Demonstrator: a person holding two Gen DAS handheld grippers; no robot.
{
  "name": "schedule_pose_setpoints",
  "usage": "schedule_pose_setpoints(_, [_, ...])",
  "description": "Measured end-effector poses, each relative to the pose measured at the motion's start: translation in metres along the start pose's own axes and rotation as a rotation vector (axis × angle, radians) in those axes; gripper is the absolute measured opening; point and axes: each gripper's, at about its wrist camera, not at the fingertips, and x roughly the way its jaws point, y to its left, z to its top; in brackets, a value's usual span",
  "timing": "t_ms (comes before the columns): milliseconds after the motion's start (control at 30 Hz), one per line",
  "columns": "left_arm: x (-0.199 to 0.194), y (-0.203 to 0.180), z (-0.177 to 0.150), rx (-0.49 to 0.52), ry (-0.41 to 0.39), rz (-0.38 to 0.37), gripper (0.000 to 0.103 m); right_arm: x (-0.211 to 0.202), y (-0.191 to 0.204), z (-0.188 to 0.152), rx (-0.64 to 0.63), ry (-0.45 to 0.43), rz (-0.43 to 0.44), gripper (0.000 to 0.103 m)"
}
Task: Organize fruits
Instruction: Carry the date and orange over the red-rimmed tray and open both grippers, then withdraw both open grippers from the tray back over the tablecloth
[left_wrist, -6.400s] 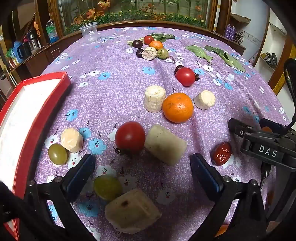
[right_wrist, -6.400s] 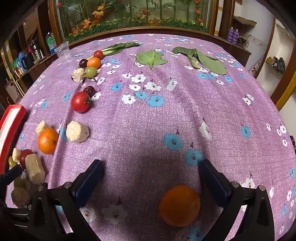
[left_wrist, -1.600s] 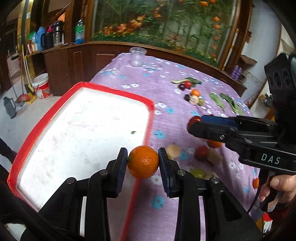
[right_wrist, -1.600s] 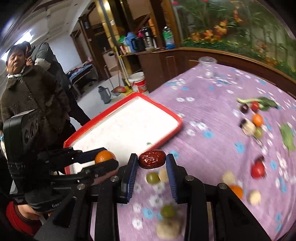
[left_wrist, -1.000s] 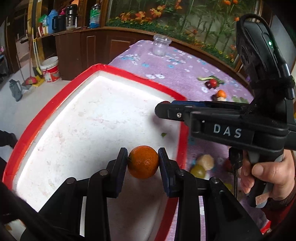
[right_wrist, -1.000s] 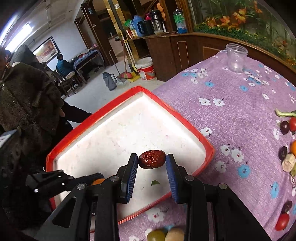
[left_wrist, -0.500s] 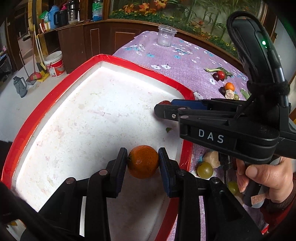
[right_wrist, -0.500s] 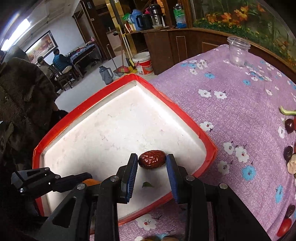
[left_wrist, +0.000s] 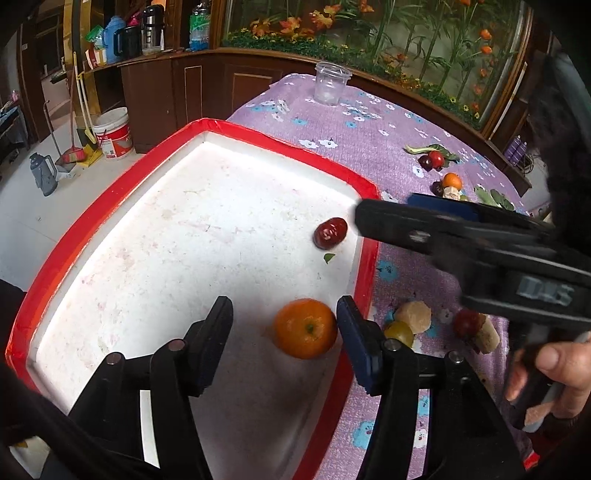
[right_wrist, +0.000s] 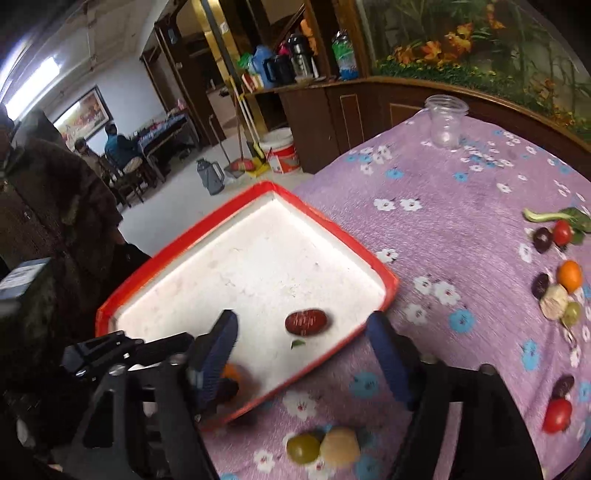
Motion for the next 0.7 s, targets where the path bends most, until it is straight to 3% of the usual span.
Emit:
schedule_pose_setpoints(133, [-0.004,-0.007,-0.004,0.015,-0.005,0.022,0.057,-0.026,-0.007,-0.015,0.037,-0.034,0.005,0.078])
schedule_pose_setpoints(367, [-0.017,-0.019,-0.014,0.031,-0.034,-0.005,0.057,-0.073,-0.022,-0.045,0.089,-0.088,-0.013,0.083])
schedule_pose_setpoints(500, [-0.027,-0.035,-0.017,0.069,-0.057,-0.006,0.069,-0.095,-0.034,-0.063,0.126,-0.101,-0.021,0.083])
schedule_pose_setpoints(700, [-0.035,-0.059,-0.024,0.112,-0.061,-0.044,0.069,-0.125,-0.049,-0.085,0.170,-0.115,-0.032,0.083])
